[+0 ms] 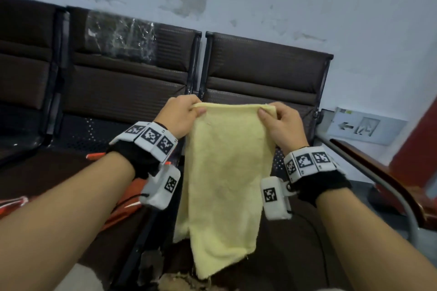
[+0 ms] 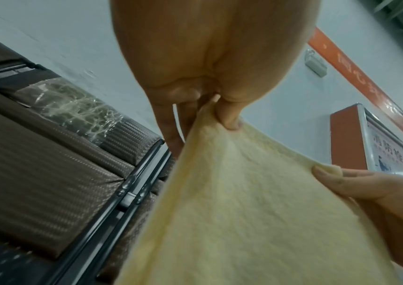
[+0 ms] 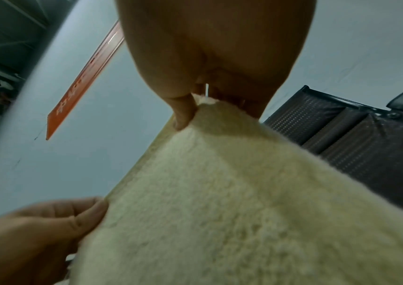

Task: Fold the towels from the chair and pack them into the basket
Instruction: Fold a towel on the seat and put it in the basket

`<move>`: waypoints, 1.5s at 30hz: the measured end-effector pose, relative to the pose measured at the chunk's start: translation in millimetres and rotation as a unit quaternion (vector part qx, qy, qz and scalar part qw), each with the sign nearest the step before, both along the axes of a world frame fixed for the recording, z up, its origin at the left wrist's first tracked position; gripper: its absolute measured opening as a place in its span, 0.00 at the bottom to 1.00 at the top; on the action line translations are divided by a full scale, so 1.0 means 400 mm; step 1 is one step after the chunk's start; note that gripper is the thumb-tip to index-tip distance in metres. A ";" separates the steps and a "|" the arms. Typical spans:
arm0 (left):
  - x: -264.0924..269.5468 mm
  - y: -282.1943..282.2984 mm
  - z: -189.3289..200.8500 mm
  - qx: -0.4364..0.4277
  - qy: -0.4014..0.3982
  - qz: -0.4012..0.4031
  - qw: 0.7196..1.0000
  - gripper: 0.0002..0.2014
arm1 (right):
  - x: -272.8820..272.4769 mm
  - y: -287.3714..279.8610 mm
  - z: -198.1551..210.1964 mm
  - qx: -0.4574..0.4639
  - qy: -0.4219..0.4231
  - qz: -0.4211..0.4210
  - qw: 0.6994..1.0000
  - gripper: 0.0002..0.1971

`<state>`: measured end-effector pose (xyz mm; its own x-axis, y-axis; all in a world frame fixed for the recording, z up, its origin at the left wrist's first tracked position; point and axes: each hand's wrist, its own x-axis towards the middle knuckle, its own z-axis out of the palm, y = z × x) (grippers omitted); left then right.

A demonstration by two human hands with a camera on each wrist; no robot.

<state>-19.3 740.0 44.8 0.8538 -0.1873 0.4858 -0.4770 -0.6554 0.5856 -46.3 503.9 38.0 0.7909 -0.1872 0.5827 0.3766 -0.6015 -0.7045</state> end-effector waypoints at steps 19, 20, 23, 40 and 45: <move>-0.292 0.021 -0.298 -0.010 0.167 -0.129 0.977 0.06 | -0.347 0.015 -0.296 -0.029 0.214 -0.018 0.976 0.09; -0.312 0.024 -0.320 0.002 0.190 -0.135 0.972 0.05 | -0.368 0.016 -0.314 -0.038 0.233 -0.015 0.972 0.10; -0.355 0.018 -0.379 0.013 0.265 -0.151 0.952 0.06 | -0.408 0.020 -0.359 -0.069 0.286 -0.010 0.956 0.11; -0.034 -0.066 -0.446 0.081 0.265 -0.091 0.957 0.11 | -0.101 -0.036 -0.422 -0.170 0.414 -0.076 0.891 0.23; 0.012 -0.081 -0.508 0.177 0.306 -0.082 0.932 0.23 | -0.056 -0.058 -0.470 -0.216 0.452 -0.048 0.864 0.16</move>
<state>-14.5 707.7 -158.4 0.8962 -0.3957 -0.2007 -0.2353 -0.8073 0.5412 -68.9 480.8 -149.8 0.9521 -0.1970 -0.2338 -0.2770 -0.8795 -0.3869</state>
